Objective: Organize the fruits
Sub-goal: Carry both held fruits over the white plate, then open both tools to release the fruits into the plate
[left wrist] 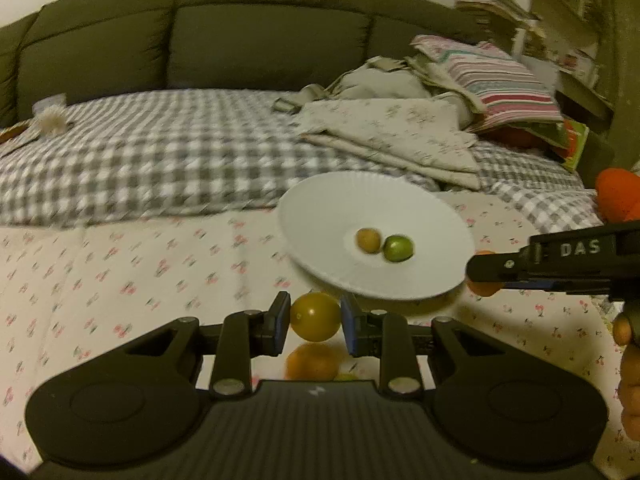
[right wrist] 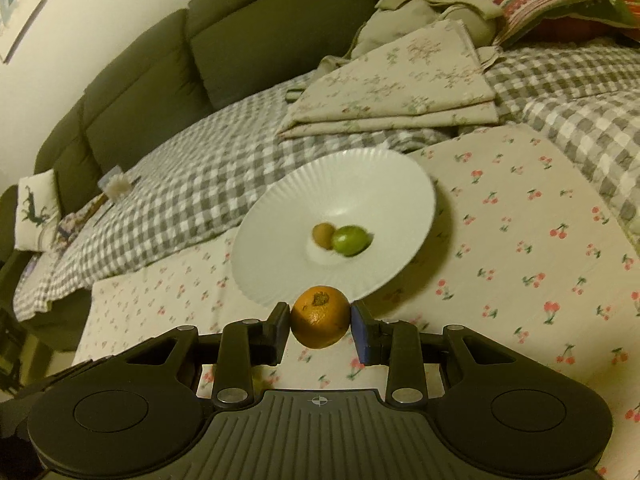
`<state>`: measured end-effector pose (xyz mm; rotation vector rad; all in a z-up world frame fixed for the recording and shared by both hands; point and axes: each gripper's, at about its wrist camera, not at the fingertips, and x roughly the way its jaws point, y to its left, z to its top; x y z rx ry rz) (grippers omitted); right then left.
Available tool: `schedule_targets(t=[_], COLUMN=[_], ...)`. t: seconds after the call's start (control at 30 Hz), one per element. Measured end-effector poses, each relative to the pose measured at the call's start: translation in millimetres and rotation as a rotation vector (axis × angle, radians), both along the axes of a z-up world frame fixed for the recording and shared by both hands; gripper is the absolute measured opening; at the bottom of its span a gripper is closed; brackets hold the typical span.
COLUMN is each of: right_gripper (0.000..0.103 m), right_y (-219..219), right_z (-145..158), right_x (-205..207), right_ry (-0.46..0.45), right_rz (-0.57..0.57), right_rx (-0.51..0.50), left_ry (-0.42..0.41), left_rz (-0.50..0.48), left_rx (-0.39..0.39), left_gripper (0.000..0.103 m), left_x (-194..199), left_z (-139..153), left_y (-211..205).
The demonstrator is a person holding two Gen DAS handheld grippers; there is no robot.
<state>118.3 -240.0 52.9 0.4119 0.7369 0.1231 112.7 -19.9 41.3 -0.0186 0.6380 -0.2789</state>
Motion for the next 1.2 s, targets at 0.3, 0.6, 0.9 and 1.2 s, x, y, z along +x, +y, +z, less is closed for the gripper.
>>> schedule_targets(t=[0.3, 0.6, 0.9, 1.2], right_gripper=[0.032, 0.032, 0.032, 0.034], right_y=[-1, 11, 19, 20], right_z=[-2, -10, -20, -24], right_x=[12, 30, 39, 41], right_ry=[-0.044, -0.066, -0.072, -0.068], right_rz=[-0.018, 0.021, 0.044, 0.051], right_rx=[-0.092, -0.171, -0.226, -0.23], left_ry=[-0.059, -0.049, -0.039, -0.033], left_rz=[-0.086, -0.125, -0.13, -0.127], left_rx=[0.011, 0.029, 0.035, 0.037], left_gripper=[0.025, 0.025, 0.026, 0.029], left_x=[28, 48, 62, 65], left_z=[1, -13, -24, -26], left_y=[-25, -34, -36, -35])
